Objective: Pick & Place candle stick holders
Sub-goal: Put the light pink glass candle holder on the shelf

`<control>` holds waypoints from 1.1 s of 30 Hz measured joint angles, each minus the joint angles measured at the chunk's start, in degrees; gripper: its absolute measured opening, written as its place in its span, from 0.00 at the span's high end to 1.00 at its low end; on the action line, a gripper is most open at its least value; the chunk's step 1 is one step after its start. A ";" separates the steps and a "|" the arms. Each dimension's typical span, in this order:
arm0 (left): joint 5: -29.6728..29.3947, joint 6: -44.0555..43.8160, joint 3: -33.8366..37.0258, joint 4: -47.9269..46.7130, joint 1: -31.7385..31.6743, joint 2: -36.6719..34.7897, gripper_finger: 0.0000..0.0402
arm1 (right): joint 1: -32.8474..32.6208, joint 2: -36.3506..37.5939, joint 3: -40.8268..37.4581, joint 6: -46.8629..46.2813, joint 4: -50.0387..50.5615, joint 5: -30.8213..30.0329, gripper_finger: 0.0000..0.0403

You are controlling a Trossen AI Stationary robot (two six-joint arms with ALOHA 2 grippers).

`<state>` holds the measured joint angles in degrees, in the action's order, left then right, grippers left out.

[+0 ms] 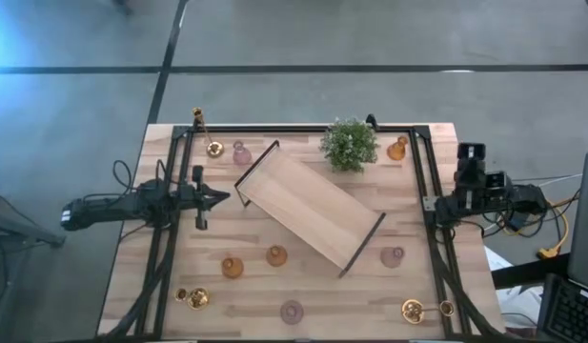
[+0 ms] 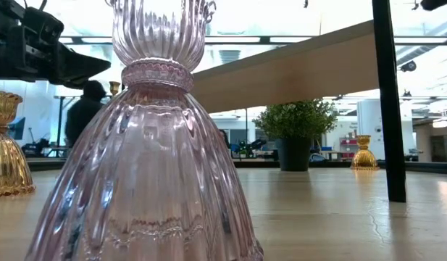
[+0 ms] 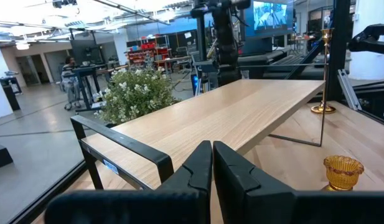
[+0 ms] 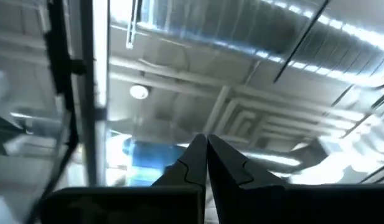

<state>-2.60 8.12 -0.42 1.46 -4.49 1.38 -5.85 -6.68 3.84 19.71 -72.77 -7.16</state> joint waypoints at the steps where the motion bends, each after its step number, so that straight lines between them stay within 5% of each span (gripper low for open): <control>1: -0.01 0.00 -0.01 0.01 0.00 -0.01 0.95 | 0.00 0.03 1.63 2.29 3.27 -0.31 0.98; 10: 0.01 0.00 -0.01 0.01 0.00 -0.01 0.95 | 0.00 -4.21 24.16 4.19 55.97 -0.41 0.98; 19: -0.01 -0.01 0.01 0.01 0.00 0.00 0.95 | 0.00 -17.38 43.41 -3.23 80.03 -2.15 0.98; 23: 0.00 0.00 0.00 0.01 0.00 -0.01 0.95 | 0.00 -24.17 51.40 -2.54 90.78 -11.82 0.98; 27: -0.01 -0.02 -0.01 0.01 0.00 0.01 0.95 | 0.00 -31.31 57.95 -2.35 103.23 -32.99 0.98; 30: 0.01 0.00 0.01 0.01 -0.02 -0.01 0.95 | 0.46 -36.14 62.30 -12.42 115.85 -53.22 0.98; 33: -0.01 -0.01 0.00 0.01 0.00 0.00 0.95 | 2.18 -39.10 67.12 -27.26 132.40 -57.21 0.98</control>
<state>-2.61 8.11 -0.42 1.48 -4.50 1.38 -3.67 -45.78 70.95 -7.55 59.63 -64.37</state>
